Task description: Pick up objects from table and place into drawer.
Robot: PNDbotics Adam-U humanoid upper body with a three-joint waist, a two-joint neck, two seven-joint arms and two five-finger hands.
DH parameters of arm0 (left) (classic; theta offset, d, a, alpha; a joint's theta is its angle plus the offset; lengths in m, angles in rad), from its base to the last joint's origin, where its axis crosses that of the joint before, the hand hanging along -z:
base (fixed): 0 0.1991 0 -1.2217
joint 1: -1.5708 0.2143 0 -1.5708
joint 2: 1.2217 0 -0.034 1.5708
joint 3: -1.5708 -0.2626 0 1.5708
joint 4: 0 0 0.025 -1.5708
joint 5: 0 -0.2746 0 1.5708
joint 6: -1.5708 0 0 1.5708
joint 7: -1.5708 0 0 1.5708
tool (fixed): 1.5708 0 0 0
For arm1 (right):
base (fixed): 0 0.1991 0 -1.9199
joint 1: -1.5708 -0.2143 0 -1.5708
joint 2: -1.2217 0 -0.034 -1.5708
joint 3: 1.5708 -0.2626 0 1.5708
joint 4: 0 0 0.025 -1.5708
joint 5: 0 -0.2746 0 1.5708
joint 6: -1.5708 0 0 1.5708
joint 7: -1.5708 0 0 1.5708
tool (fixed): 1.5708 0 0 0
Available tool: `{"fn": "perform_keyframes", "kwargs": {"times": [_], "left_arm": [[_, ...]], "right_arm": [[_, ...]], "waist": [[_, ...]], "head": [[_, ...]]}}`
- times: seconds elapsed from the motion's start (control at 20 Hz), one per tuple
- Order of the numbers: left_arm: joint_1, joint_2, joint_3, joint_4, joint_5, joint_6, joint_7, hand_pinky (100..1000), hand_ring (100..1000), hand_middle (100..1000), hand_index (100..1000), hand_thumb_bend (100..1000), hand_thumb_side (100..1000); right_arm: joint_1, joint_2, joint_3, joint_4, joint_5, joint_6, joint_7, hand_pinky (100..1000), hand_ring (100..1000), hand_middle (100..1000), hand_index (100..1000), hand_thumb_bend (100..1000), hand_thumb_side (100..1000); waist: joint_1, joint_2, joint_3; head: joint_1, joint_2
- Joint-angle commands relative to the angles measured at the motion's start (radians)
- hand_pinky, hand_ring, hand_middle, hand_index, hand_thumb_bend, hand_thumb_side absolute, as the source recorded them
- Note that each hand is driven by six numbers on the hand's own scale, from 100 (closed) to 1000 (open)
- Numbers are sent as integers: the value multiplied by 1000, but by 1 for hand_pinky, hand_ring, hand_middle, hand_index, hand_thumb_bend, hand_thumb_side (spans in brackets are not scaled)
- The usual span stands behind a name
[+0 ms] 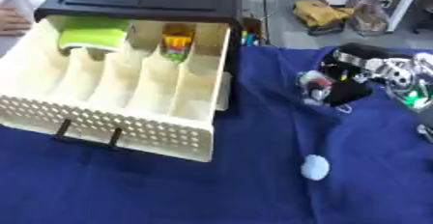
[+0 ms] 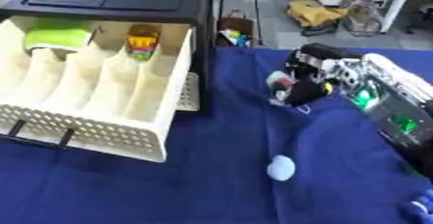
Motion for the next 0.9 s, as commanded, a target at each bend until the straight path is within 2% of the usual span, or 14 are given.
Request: {"fn": "perform_keyframes", "kwargs": {"times": [0.05,0.45,0.65,0.9], "left_arm": [[-6,39,6,-10,2,2,-5,395,488,569,761,182,985],[-3,48,4,-10,5,4,-7,398,489,569,762,185,983],[-3,51,2,-10,7,6,-10,398,490,569,762,185,982],[-2,53,0,-10,10,7,-14,399,490,568,762,186,982]], "right_arm": [[-33,-59,-42,-83,-5,7,13,573,596,360,476,100,342],[-79,-97,-97,-246,-16,36,43,575,594,355,470,100,388],[-119,-90,-101,-293,-5,38,67,579,597,356,470,100,410],[-196,-50,-102,-320,12,31,91,576,595,354,466,100,421]], "waist": [[0,-28,-3],[-9,-45,-9],[-13,-53,-8],[-18,-59,-5]], "head": [[4,4],[10,12],[12,16],[15,20]]}}
